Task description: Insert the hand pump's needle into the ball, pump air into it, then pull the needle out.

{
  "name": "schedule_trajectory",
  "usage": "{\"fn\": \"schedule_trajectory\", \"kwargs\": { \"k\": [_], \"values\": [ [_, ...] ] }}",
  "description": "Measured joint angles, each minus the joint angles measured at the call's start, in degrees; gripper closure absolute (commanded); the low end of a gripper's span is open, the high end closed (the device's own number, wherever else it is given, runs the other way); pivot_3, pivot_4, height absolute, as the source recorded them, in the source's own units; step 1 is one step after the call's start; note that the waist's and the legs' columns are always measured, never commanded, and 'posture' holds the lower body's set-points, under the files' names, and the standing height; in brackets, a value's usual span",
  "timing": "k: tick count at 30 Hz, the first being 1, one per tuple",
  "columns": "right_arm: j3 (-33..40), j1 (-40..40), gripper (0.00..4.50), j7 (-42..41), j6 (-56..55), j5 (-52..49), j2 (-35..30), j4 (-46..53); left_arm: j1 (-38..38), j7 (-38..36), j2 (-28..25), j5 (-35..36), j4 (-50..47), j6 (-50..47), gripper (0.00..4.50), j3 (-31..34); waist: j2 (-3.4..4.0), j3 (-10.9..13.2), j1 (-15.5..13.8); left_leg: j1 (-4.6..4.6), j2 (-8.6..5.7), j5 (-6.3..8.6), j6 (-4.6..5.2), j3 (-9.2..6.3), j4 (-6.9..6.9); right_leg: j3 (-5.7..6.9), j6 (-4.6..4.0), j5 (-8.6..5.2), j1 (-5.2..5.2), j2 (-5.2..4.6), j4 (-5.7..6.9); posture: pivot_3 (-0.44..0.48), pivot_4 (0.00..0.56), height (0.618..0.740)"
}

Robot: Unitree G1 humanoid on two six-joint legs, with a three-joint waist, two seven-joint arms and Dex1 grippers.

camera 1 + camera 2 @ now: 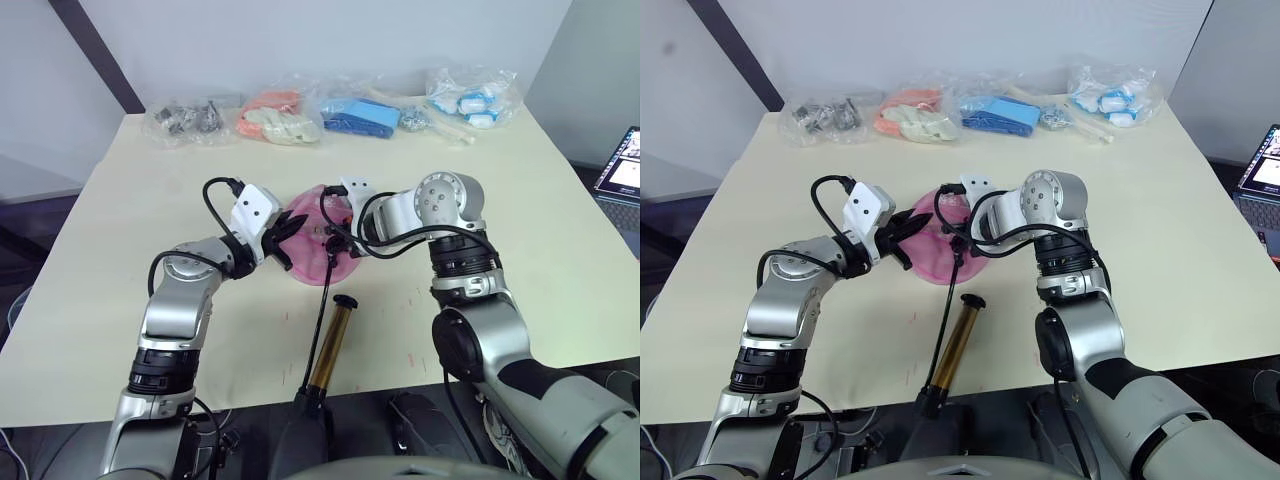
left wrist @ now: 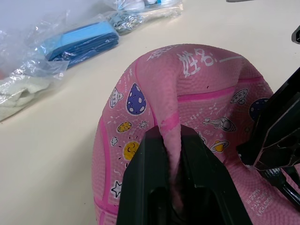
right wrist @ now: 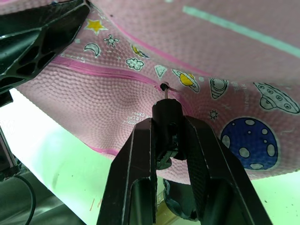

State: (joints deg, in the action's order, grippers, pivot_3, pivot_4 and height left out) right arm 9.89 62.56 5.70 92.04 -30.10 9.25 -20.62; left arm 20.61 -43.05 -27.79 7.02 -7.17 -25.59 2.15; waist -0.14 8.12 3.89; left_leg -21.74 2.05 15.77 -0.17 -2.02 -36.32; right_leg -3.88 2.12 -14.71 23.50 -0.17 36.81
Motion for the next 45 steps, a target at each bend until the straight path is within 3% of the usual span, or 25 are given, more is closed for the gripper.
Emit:
{"fn": "schedule_trajectory", "kwargs": {
  "k": [5, 6, 8, 9, 11, 18, 25, 32, 41, 45],
  "values": [
    [-0.1, -0.4, 4.15, -0.3, 0.0, 0.3, 0.0, 0.6, 0.0, 0.0, 0.3, 0.0, 0.3, 0.4, 4.47, 0.0, 0.0, 0.0, -0.1, 0.0, -0.01, -0.01, -0.01, 0.02, -0.01, 0.01, 0.02, -0.01, 0.0, 0.0, 0.01, 0.0, 0.15, 0.74],
    [-0.3, -0.4, 3.35, -0.3, 0.0, 0.4, 0.0, 0.8, 0.0, 0.0, 0.3, 0.0, 0.4, 0.5, 4.5, 0.0, 0.0, 0.0, -0.1, 0.0, -0.01, -0.01, -0.01, 0.03, -0.01, 0.02, 0.02, -0.01, 0.0, 0.0, 0.01, 0.0, 0.15, 0.74],
    [-0.5, -0.5, 2.99, -0.4, 0.0, 0.4, -0.1, 1.6, 0.0, -0.2, 0.4, 0.0, 0.4, 0.6, 4.5, -0.1, 0.0, 0.0, -0.1, -0.01, -0.02, -0.01, -0.01, 0.03, -0.01, 0.02, 0.02, -0.01, 0.0, 0.0, 0.01, 0.0, 0.15, 0.74],
    [-0.5, -0.5, 2.33, -0.6, -0.5, 0.4, -0.1, 3.1, -0.1, -1.0, 0.9, 0.3, 0.4, 0.8, 4.5, -1.0, 0.07, 0.0, -0.5, -0.04, -0.19, -0.01, -0.01, 0.02, -0.02, 0.06, 0.02, -0.01, 0.0, -0.04, 0.01, 0.0, 0.15, 0.74],
    [-0.8, -0.5, 1.62, -0.7, -0.9, 0.5, -0.1, 3.8, -0.1, -1.2, 1.2, 0.5, 0.4, 1.0, 4.5, -1.4, 0.07, 0.0, -0.9, -0.11, -0.29, -0.01, -0.01, -0.04, -0.02, 0.14, -0.01, 0.0, 0.01, -0.12, 0.01, 0.0, 0.15, 0.74],
    [-1.8, -1.1, 1.62, -0.8, 0.1, 1.3, -0.2, 6.2, 0.4, -1.6, 1.2, 1.1, 1.1, 1.5, 4.5, -1.9, 0.03, 0.0, -1.5, -0.24, -0.89, -0.01, -0.01, -0.17, 0.0, 0.11, 0.28, -0.01, 0.05, -1.09, -0.01, 0.0, 0.15, 0.74],
    [-8.2, -7.7, 1.62, -4.4, 0.1, -2.0, -1.5, 15.1, 0.7, -1.8, 1.2, 1.2, 1.1, 1.4, 4.5, -2.5, 0.01, 0.0, -1.6, -0.26, -1.05, -0.01, 0.0, -0.38, 0.0, 0.3, 0.35, -0.04, 0.0, -1.17, 0.0, 0.0, 0.15, 0.74],
    [-18.3, -14.8, 1.62, -12.6, -3.8, -3.1, -11.0, 29.8, 1.3, -1.8, 2.0, 1.9, 1.0, 0.6, 4.5, -3.1, 0.03, 0.0, -1.9, -0.66, -1.61, -0.02, 0.01, -1.03, -0.16, 0.87, 0.63, -0.21, 0.0, -1.73, 0.0, 0.0, 0.15, 0.74],
    [-25.6, -20.1, 1.62, -17.9, -12.5, 0.4, -21.7, 39.6, 1.5, -0.8, 2.6, 2.4, 0.2, -1.4, 4.5, -3.2, 0.03, 0.0, -1.9, -0.87, -1.76, -0.06, -0.03, -1.55, -0.28, 1.27, 0.65, -0.24, -0.03, -1.88, 0.0, 0.0, 0.15, 0.74],
    [-26.0, -20.6, 1.62, -18.9, -14.1, 0.8, -23.0, 43.5, 1.3, 0.5, 3.1, 3.3, -0.9, -3.7, 4.5, -3.0, 0.03, 0.0, -1.9, -0.88, -1.77, -0.06, -0.03, -1.63, -0.31, 1.33, 0.65, -0.24, -0.05, -1.87, 0.0, 0.0, 0.15, 0.74]
  ]
}}
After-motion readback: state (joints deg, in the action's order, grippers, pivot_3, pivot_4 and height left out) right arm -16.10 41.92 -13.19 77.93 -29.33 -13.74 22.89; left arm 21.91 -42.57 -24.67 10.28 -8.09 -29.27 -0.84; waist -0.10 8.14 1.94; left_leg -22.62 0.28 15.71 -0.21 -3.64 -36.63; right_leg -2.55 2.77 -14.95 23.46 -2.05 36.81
